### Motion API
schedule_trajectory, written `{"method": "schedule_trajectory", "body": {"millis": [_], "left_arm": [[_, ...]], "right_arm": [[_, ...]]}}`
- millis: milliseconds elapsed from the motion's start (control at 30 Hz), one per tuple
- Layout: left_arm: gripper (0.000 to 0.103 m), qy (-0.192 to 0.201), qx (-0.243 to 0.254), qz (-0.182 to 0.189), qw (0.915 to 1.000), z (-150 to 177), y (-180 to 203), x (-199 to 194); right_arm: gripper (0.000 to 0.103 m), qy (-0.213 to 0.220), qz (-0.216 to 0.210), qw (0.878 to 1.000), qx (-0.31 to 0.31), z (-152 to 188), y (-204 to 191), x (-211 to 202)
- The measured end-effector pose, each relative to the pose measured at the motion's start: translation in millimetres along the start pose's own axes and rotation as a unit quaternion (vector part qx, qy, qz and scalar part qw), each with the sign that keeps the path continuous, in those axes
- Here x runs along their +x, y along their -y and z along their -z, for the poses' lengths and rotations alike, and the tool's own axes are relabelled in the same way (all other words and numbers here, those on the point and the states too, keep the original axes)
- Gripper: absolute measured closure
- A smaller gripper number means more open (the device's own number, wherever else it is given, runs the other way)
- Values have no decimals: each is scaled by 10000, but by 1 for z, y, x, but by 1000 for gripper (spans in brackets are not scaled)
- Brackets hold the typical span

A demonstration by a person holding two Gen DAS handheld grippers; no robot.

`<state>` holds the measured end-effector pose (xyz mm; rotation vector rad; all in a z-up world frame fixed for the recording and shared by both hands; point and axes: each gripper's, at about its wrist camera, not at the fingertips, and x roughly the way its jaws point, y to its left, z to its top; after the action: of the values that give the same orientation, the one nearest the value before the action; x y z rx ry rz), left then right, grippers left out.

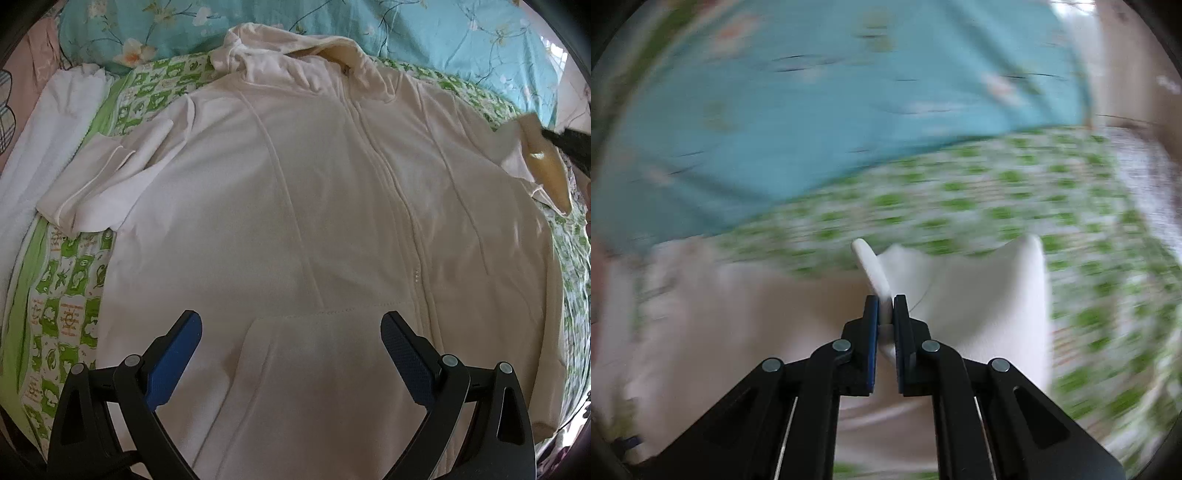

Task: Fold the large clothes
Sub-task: 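Grasp the jacket sleeve cuff with the right gripper and lift it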

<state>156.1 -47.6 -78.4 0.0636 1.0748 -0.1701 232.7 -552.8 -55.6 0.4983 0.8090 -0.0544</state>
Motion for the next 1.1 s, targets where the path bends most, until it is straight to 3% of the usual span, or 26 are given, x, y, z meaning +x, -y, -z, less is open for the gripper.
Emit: {"method": "schedule_trajectory", "body": {"millis": [167, 300, 433, 633, 767, 833, 900, 1033, 1100], "left_arm": [[5, 105, -216, 104, 9997, 6, -18, -8], [5, 121, -500, 351, 9981, 11, -37, -11], [5, 71, -897, 829, 9925, 15, -60, -10], [5, 105, -1169, 1353, 9838, 12, -81, -5], [5, 148, -1115, 1699, 9790, -14, -87, 6], [5, 176, -1000, 1678, 9806, -34, -88, 16], [5, 165, -827, 1665, 9824, -62, -85, 29], [5, 64, -376, 1644, 9857, -124, -73, 65], [5, -177, -131, 1783, 9837, -155, -62, 92]], "right_arm": [[95, -303, -1384, 9898, -162, 27, -99, 18], [95, -701, -2046, 9755, -413, 57, -181, 41], [95, -1105, -2609, 9578, -491, 89, -245, 64], [93, -1680, -3361, 9229, -840, 131, -311, 88], [89, -2182, -3294, 9140, -922, 146, -314, 104], [78, -2178, -3301, 9149, -817, 146, -300, 97], [65, -2011, -3282, 9204, -687, 142, -281, 82], [64, -1642, -3080, 9362, -406, 136, -249, 51], [64, -1490, -2943, 9437, -250, 135, -225, 36]]}}
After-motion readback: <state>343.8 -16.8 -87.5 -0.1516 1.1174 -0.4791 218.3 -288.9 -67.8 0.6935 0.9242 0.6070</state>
